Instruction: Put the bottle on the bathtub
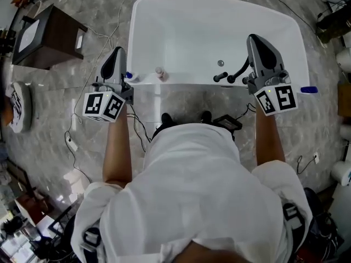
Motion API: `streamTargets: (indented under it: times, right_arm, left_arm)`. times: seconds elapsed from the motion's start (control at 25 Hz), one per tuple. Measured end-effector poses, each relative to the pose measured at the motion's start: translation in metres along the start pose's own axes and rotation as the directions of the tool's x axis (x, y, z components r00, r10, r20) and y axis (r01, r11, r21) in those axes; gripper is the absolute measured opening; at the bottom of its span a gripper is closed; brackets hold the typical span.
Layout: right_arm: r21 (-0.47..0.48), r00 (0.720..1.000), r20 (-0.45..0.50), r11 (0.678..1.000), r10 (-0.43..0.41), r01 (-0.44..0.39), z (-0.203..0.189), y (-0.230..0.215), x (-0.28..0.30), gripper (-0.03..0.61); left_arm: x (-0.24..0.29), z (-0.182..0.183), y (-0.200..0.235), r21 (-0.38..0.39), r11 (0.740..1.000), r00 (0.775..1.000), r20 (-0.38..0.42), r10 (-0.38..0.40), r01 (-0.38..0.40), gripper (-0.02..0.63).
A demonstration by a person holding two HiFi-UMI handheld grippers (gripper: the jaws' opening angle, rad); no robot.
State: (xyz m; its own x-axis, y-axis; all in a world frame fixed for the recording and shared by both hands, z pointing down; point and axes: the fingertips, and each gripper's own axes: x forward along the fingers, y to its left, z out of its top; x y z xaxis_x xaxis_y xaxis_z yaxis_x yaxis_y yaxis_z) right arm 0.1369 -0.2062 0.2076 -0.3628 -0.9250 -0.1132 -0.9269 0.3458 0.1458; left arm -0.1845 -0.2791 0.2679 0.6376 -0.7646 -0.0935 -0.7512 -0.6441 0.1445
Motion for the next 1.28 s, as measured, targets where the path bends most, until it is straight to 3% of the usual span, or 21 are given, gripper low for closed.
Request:
streamTargets:
  times: [0.16,0.36,0.52,0.6,0.88,1.04,1.28]
  right_arm:
    - [0.004,0.999,0.006,0.999,-0.032,0.032,0.003,-0.004,-0.021,0.015]
    - [0.062,0.998,-0.023,0.996,-0.055,0.057,-0.01,-0.018,-0.039,0.015]
    - [0.091,0.997,-0.056,0.994,-0.053,0.058,-0.024,-0.019,-0.037,0.015]
    - [0.097,0.997,-0.059,0.994,-0.045,0.051,-0.028,-0.015,-0.032,0.015]
    - [0.131,0.999,-0.029,0.991,0.016,-0.012,-0.027,0.003,-0.01,0.014]
    - [0.141,0.999,-0.026,0.989,0.045,-0.041,-0.031,0.011,-0.006,0.014]
    - [0.148,1.0,0.012,0.989,0.016,-0.018,-0.026,0.004,-0.013,0.014]
  left_arm:
    - [-0.015,0.004,-0.008,0.008,0.998,0.998,-0.021,-0.055,0.055,0.018]
    - [-0.019,0.0,-0.021,-0.01,0.999,0.999,-0.029,-0.046,0.046,0.018]
    - [-0.021,-0.004,-0.02,-0.084,0.994,0.996,-0.049,-0.073,0.069,0.018]
    - [-0.022,0.006,-0.021,-0.128,0.987,0.994,-0.02,-0.104,0.101,0.018]
    - [-0.014,0.021,-0.026,-0.069,0.988,0.99,-0.012,-0.14,0.139,0.018]
    - [-0.013,0.018,-0.03,-0.089,0.985,0.989,-0.01,-0.148,0.147,0.018]
    - [-0.022,0.016,-0.036,-0.136,0.978,0.987,0.007,-0.158,0.157,0.018]
